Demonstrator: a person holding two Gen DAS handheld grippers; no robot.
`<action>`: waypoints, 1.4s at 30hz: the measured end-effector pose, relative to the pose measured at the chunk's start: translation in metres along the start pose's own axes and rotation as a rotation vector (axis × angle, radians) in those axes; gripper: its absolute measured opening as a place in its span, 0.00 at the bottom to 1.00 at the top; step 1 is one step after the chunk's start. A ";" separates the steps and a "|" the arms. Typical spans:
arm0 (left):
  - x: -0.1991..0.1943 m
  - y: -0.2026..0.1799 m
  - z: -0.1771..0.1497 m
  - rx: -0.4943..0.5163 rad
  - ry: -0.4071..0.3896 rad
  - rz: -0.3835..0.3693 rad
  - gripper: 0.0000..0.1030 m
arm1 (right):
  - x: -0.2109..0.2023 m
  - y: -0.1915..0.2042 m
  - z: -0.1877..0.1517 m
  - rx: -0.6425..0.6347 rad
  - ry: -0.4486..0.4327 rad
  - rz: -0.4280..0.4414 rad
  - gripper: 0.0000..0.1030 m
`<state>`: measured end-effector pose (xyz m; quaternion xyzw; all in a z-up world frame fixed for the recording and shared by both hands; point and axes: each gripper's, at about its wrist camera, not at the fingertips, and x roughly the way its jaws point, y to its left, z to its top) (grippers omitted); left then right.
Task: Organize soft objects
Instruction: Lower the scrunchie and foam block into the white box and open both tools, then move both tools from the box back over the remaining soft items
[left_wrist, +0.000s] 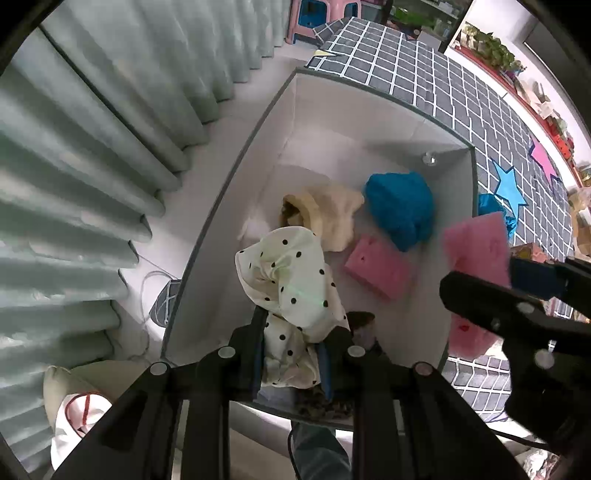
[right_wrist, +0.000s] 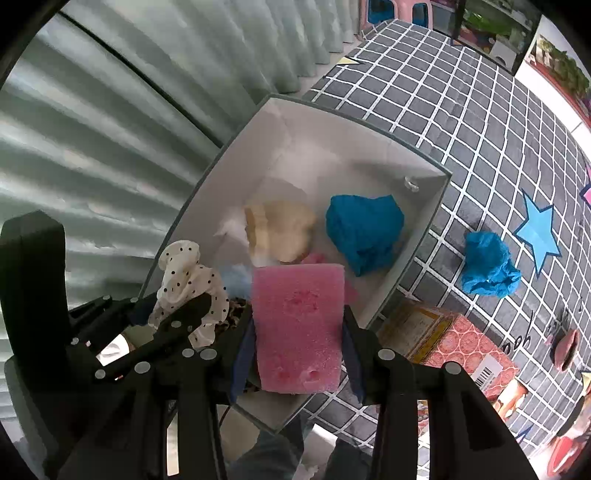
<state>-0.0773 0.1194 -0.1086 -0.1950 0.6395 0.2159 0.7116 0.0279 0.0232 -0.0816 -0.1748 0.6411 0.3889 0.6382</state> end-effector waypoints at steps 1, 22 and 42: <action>0.000 0.000 0.000 0.000 0.001 0.001 0.25 | 0.001 -0.001 0.000 0.004 0.002 0.000 0.43; 0.002 -0.002 0.001 0.001 -0.001 -0.002 0.27 | 0.015 -0.003 0.007 0.020 0.022 0.015 0.43; -0.006 -0.001 -0.002 -0.028 -0.019 -0.028 1.00 | 0.001 -0.011 0.008 0.038 -0.012 0.004 0.77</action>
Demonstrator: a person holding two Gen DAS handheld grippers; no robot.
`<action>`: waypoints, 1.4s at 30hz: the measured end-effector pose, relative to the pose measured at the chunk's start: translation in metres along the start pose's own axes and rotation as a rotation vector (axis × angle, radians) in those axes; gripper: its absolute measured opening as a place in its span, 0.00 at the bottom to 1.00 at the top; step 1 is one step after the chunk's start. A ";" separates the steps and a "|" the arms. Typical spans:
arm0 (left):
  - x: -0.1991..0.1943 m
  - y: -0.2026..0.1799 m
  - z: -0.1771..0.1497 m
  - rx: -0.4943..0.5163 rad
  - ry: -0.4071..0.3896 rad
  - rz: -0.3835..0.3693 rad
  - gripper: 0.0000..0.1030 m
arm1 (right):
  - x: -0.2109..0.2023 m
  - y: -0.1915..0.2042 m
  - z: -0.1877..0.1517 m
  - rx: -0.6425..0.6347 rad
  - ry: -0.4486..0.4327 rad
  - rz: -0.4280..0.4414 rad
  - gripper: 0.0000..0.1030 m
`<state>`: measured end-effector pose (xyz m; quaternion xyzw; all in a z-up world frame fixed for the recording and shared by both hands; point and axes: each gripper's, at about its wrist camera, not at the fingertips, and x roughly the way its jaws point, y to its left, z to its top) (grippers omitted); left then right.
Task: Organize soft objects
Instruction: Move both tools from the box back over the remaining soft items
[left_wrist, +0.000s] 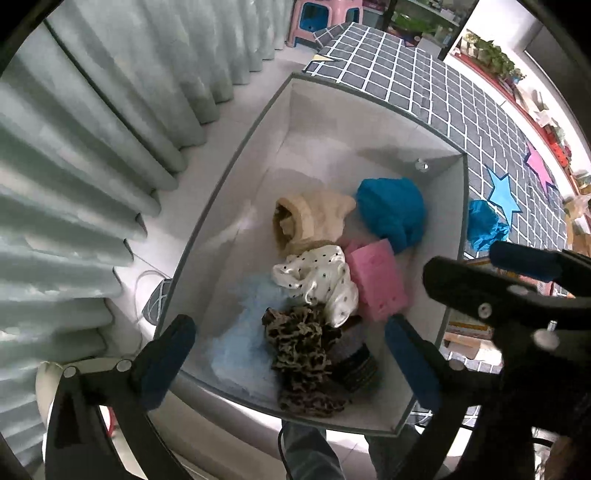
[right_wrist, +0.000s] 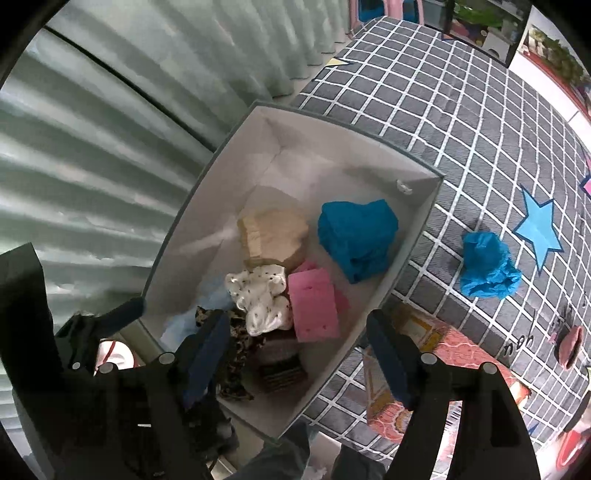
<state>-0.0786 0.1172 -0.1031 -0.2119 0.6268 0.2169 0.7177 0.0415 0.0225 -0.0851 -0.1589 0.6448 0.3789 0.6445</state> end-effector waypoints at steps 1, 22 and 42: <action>-0.001 -0.001 -0.001 0.000 -0.002 -0.002 1.00 | -0.001 -0.001 0.000 0.002 -0.003 -0.004 0.89; -0.031 -0.007 0.001 0.006 -0.041 0.012 1.00 | -0.046 0.002 -0.005 -0.049 -0.095 -0.019 0.99; -0.073 -0.072 0.020 0.126 -0.076 -0.101 1.00 | -0.105 -0.078 -0.033 0.071 -0.213 -0.073 0.99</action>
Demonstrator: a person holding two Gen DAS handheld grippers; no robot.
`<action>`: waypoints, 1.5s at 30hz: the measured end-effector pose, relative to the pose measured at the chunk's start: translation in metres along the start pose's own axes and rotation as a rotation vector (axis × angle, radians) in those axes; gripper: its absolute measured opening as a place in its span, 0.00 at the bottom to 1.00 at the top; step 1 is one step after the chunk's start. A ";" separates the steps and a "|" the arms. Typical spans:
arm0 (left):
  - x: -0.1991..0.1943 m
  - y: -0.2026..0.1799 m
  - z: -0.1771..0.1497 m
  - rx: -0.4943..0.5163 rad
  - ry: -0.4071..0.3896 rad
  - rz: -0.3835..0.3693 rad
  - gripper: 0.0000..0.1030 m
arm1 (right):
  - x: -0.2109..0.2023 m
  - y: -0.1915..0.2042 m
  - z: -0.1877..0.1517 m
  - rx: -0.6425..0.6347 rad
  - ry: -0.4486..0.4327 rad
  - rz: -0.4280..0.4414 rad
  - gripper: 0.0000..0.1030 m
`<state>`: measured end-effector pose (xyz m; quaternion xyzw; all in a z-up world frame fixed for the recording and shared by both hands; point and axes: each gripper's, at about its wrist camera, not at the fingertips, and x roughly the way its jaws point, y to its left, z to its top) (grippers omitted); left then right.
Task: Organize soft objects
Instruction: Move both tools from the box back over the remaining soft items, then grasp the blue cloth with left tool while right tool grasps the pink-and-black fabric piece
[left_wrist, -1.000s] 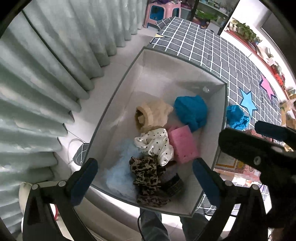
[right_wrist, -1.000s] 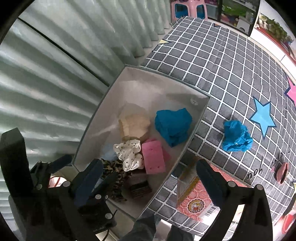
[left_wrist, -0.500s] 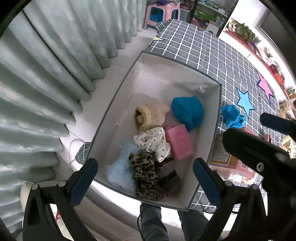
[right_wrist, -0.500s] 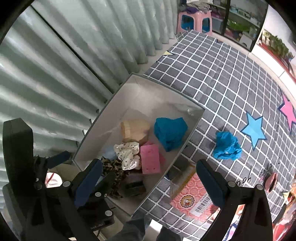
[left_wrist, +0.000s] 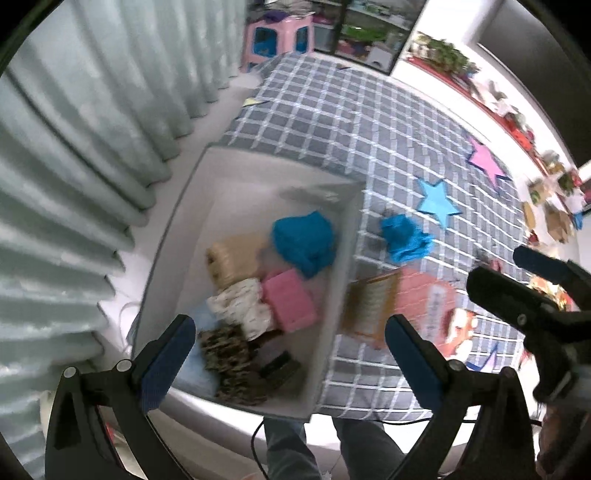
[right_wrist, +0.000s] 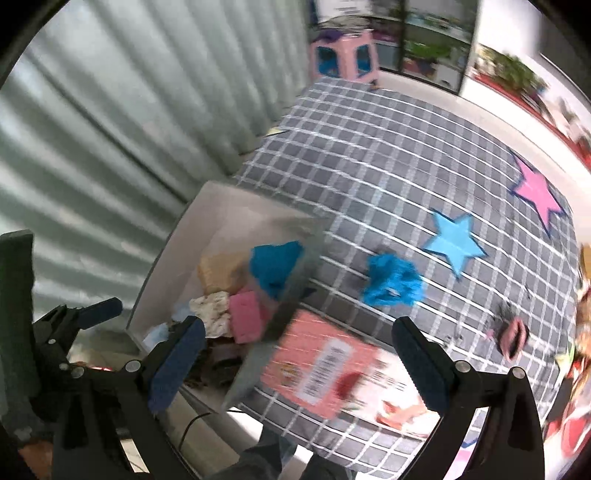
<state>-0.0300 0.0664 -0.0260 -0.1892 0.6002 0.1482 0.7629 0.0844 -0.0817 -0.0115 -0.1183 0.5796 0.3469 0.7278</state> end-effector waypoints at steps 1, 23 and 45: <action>-0.001 -0.006 0.003 0.013 -0.002 -0.006 1.00 | -0.004 -0.012 -0.001 0.023 -0.005 -0.007 0.99; 0.135 -0.196 0.089 0.129 0.267 0.041 1.00 | 0.033 -0.284 -0.084 0.616 0.140 -0.130 0.99; 0.280 -0.201 0.100 -0.057 0.462 0.218 0.92 | 0.142 -0.338 -0.037 0.508 0.292 -0.110 0.99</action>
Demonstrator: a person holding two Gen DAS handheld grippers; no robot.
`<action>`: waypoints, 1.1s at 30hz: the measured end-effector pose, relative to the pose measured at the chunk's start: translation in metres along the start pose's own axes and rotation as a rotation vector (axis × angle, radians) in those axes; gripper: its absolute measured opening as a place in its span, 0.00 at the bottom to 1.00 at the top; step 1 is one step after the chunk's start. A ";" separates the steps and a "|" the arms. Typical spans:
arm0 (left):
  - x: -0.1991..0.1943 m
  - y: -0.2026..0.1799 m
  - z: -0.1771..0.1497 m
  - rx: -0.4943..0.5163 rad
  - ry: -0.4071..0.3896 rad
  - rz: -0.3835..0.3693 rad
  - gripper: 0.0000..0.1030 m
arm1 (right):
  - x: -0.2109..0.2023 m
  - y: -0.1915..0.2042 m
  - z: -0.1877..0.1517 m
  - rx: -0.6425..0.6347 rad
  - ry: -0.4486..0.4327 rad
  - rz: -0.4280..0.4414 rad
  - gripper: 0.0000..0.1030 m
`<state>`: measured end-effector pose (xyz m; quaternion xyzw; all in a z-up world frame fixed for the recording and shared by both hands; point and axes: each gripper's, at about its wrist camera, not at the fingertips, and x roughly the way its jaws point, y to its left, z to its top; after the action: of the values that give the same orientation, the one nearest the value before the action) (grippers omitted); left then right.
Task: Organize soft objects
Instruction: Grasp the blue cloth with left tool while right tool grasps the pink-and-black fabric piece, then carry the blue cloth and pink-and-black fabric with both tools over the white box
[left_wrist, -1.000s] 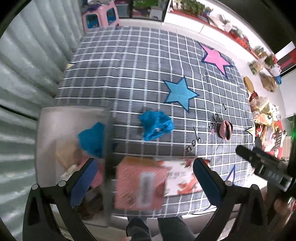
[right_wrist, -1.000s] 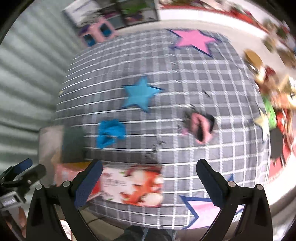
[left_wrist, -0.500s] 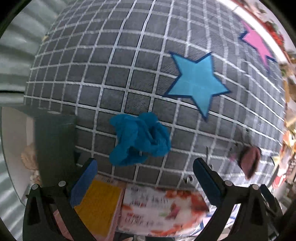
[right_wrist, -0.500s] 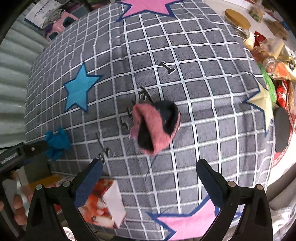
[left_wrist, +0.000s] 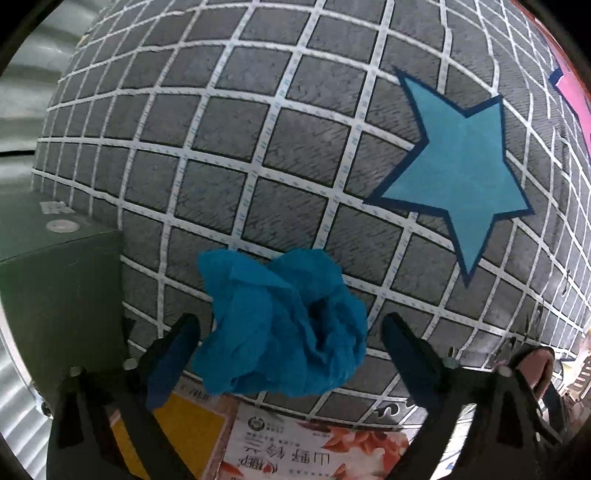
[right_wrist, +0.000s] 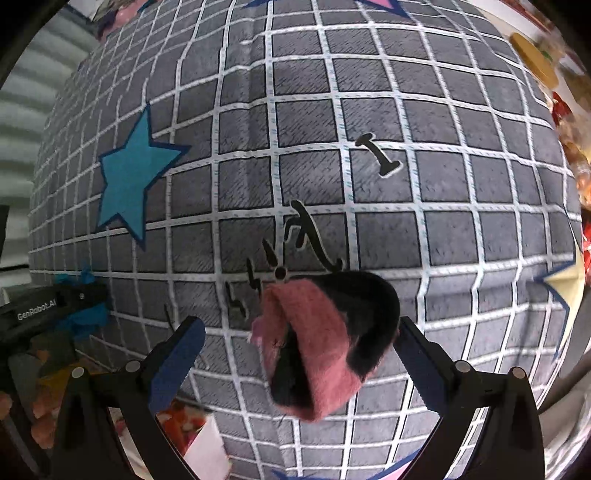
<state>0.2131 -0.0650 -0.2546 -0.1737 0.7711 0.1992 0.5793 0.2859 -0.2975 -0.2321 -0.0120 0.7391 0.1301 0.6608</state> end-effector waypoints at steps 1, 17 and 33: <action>0.003 -0.002 0.000 0.005 0.008 0.001 0.87 | 0.002 0.000 0.001 -0.001 0.003 0.000 0.99; -0.022 -0.058 -0.028 0.174 -0.075 -0.033 0.36 | -0.006 -0.030 0.007 -0.026 -0.017 -0.017 0.44; -0.125 -0.073 -0.103 0.359 -0.275 -0.051 0.36 | -0.077 -0.015 -0.024 -0.021 -0.081 0.055 0.44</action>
<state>0.1984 -0.1756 -0.1167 -0.0583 0.7032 0.0658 0.7055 0.2747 -0.3290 -0.1572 0.0066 0.7105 0.1561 0.6861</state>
